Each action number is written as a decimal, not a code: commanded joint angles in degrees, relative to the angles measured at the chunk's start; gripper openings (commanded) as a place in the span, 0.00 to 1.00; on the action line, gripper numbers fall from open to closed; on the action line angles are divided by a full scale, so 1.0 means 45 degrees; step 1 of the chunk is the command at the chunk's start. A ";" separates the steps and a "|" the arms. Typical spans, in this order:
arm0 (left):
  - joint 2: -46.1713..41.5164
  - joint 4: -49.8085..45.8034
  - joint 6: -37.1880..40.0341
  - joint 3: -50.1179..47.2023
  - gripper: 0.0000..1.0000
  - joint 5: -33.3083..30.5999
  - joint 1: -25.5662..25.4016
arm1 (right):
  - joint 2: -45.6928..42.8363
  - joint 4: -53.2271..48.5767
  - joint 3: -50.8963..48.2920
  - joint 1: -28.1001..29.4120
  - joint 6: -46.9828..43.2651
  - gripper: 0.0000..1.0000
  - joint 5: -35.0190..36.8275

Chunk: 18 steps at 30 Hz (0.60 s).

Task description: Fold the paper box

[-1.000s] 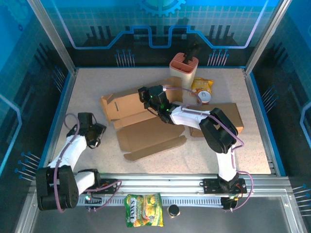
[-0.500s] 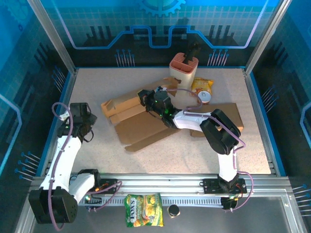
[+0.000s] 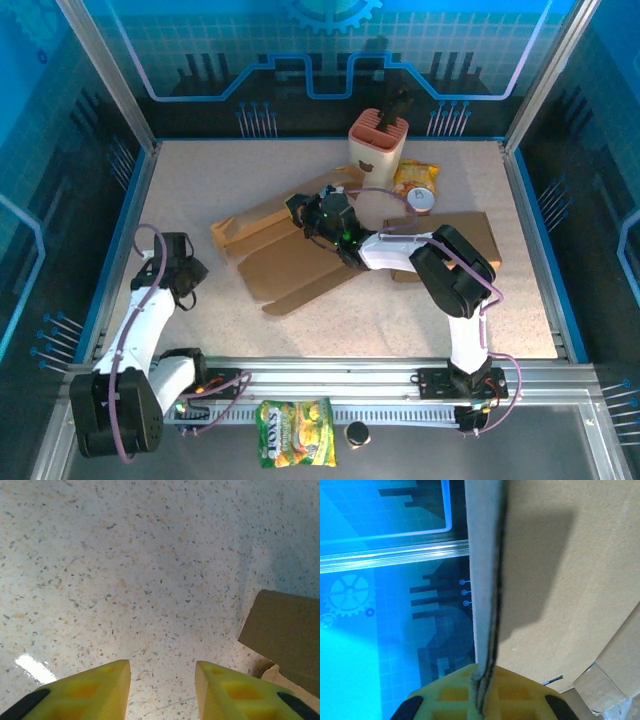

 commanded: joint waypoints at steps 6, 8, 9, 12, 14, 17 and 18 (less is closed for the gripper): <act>0.1750 0.1848 0.2636 0.0679 0.59 0.1802 0.1007 | 0.0301 -0.0819 0.0353 -0.0128 -0.0140 0.00 -0.0418; 0.2326 0.2039 0.3394 0.1107 0.60 0.2282 0.1283 | 0.0355 -0.1079 0.0521 -0.0110 -0.0115 0.00 -0.0447; 0.2515 0.2080 0.3783 0.1291 0.61 0.2422 0.1316 | 0.0368 -0.1196 0.0602 -0.0112 -0.0081 0.00 -0.0473; 0.2931 0.2358 0.5419 0.1717 0.62 0.3012 0.1338 | 0.0428 -0.1423 0.0847 -0.0109 -0.0008 0.00 -0.0481; 0.3052 0.2631 0.6731 0.1835 0.63 0.3665 0.1341 | 0.0529 -0.1665 0.1061 -0.0072 0.0051 0.00 -0.0498; 0.3238 0.2762 0.8107 0.1839 0.63 0.4285 0.1316 | 0.0626 -0.1788 0.1284 -0.0065 0.0168 0.00 -0.0528; 0.3261 0.2831 0.8369 0.1797 0.64 0.4516 0.1302 | 0.0664 -0.1784 0.1335 -0.0032 0.0194 0.00 -0.0520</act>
